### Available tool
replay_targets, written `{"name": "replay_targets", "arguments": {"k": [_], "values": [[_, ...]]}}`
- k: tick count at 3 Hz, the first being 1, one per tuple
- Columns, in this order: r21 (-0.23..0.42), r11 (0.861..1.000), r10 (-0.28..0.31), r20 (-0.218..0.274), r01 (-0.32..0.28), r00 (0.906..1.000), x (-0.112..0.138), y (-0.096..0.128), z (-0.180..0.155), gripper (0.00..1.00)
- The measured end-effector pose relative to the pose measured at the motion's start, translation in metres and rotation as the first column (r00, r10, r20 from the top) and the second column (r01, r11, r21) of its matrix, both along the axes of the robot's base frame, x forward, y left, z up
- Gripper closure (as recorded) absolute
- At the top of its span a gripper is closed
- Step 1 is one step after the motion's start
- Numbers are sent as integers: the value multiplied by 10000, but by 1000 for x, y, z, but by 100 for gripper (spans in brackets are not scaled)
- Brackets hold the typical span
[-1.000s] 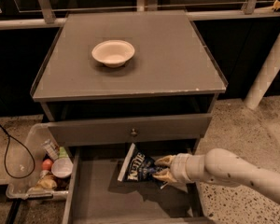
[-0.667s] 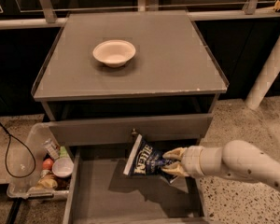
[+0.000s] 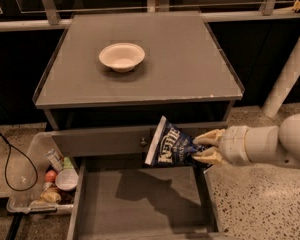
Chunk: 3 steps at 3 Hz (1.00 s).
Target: Pick blue chip bag from middle drawer and place on counter
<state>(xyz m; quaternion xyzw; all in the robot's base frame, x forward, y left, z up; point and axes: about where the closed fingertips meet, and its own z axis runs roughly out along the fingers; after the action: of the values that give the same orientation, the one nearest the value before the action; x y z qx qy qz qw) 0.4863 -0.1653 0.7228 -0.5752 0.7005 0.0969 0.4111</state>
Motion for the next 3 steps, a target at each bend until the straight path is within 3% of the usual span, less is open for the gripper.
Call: {"name": "replay_targets", "arguments": {"k": [1, 2, 3], "values": [[-457, 9990, 34, 406, -15, 9992, 8, -5, 65, 100], [-610, 9981, -53, 528, 85, 9986, 36, -7, 104, 100], [-559, 9984, 26, 662, 11, 9978, 44, 1, 114, 100]]}}
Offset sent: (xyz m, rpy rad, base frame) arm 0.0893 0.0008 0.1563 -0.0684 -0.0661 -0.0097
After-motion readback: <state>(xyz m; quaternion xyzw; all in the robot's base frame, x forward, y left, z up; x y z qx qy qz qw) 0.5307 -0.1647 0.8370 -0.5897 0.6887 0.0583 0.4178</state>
